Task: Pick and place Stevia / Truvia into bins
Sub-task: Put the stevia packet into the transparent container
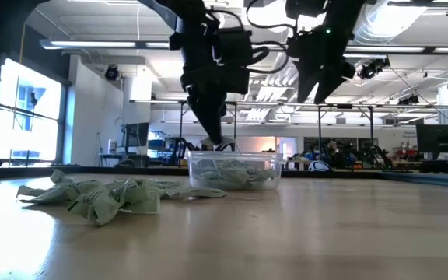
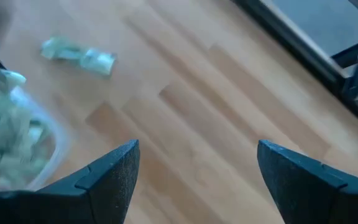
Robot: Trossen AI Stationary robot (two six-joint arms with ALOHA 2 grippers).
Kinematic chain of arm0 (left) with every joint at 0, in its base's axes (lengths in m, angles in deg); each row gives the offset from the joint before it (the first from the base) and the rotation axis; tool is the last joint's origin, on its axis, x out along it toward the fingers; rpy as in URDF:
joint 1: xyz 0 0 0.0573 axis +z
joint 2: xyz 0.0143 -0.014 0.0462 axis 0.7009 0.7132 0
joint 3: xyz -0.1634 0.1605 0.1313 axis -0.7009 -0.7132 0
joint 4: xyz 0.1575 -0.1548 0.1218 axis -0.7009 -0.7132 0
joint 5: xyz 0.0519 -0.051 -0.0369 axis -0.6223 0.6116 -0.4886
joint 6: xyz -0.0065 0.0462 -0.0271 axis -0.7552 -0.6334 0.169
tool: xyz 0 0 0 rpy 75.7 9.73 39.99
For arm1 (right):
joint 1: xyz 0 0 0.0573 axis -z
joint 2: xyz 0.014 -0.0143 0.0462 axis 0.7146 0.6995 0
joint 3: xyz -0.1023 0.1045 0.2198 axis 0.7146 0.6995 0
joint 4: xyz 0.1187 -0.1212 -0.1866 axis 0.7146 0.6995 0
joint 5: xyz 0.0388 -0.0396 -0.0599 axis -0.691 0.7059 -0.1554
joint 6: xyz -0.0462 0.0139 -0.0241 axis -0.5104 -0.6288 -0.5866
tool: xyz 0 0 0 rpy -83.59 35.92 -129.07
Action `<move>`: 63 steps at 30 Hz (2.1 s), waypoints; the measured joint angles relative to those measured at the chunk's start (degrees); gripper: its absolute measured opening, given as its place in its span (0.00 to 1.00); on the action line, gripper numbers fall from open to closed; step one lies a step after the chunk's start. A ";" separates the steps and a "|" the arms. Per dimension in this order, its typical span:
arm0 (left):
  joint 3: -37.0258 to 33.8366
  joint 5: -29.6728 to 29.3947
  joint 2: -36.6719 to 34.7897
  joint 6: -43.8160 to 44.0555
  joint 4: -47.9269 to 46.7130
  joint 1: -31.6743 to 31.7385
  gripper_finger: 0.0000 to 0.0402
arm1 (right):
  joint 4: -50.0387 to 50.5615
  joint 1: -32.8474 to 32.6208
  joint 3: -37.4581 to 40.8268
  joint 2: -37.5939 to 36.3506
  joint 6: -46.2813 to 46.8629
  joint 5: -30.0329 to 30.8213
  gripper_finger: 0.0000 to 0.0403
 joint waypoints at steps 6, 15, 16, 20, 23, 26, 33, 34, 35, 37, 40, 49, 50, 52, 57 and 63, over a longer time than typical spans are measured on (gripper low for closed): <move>-1.79 -4.92 -0.02 12.43 4.63 -8.00 0.07 | -1.58 -4.14 6.46 -1.71 -3.05 -1.06 0.78; -4.07 -11.77 -0.05 24.23 9.97 -11.24 0.21 | -9.11 -10.78 14.52 -6.31 -1.16 -4.22 0.78; -4.06 -11.72 -0.07 25.02 10.10 -11.45 0.24 | -9.10 -11.51 14.53 -6.85 -0.91 -3.32 0.78; -3.96 -11.68 -0.07 29.88 9.43 -12.00 0.40 | -9.39 -13.43 14.53 -8.97 -0.74 -0.19 0.78; -1.07 -12.32 -0.07 32.37 4.04 -12.25 0.51 | -9.77 -13.74 14.53 -10.46 -1.45 1.04 0.78; 4.25 -14.56 -0.09 32.22 -1.44 -11.42 0.59 | -10.52 -12.71 14.53 -11.47 -2.44 1.45 0.78; 10.17 -9.19 0.36 22.99 0.84 -0.44 0.56 | -15.29 -6.07 14.50 -11.61 -4.98 -1.67 0.78; 10.07 -7.35 1.34 22.34 1.95 1.62 0.55 | -15.85 -5.15 14.51 -11.61 -4.95 -1.67 0.78; 9.97 -5.24 2.34 21.88 2.04 3.72 0.54 | -16.21 -4.26 14.48 -11.61 -4.59 -1.75 0.78; 9.67 -1.01 4.60 21.74 -0.43 7.16 0.52 | -16.40 -2.62 14.51 -11.61 -3.13 -2.02 0.78; 9.73 -0.25 7.15 20.26 -0.78 9.25 0.49 | -16.36 -0.72 14.50 -11.61 -1.60 -2.83 0.78; 9.91 -2.51 11.90 13.45 4.87 7.98 0.49 | -16.84 4.53 14.48 -11.59 2.50 -2.87 0.78; 9.91 -2.30 12.54 13.43 4.81 7.96 0.49 | -16.87 5.10 14.48 -11.60 2.79 -2.92 0.78; 9.91 -1.02 13.69 13.53 4.22 7.99 0.49 | -16.86 5.93 14.48 -11.59 2.92 -3.35 0.78; 9.93 -1.36 15.30 13.62 3.83 8.04 0.46 | -16.86 7.11 14.48 -11.59 2.92 -3.96 0.78; 9.99 -4.44 15.30 13.76 4.33 7.91 0.40 | -16.86 8.28 14.48 -11.57 2.78 -4.70 0.78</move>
